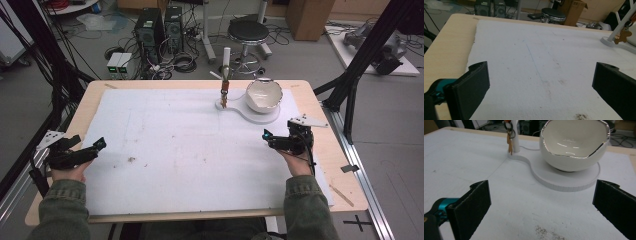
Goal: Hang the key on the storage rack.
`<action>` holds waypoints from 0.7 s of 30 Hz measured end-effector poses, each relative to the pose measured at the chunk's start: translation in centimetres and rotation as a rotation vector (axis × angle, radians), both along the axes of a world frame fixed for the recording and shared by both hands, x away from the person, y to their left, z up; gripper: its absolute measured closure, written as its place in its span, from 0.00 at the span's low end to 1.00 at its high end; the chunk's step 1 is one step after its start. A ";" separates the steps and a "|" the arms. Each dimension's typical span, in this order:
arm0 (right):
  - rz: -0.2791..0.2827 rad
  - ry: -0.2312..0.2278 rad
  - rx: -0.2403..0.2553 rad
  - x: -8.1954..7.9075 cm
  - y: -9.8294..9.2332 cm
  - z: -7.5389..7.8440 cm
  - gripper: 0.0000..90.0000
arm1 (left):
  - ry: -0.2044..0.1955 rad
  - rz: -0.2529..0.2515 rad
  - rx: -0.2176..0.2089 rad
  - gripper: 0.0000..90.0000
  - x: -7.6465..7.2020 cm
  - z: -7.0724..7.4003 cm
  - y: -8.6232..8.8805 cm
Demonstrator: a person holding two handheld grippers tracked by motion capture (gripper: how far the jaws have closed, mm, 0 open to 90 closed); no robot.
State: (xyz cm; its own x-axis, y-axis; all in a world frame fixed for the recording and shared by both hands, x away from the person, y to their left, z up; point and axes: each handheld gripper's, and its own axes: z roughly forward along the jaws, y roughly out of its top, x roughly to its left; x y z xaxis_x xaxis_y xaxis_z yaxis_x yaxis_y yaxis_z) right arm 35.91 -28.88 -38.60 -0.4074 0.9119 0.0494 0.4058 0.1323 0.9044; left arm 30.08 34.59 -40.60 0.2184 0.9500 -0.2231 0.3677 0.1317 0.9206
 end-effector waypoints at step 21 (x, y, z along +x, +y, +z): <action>-0.045 -0.138 0.045 -2.6 -0.9 -1.7 0.01 | 0.006 -0.009 0.001 0.02 0.1 -0.1 -0.1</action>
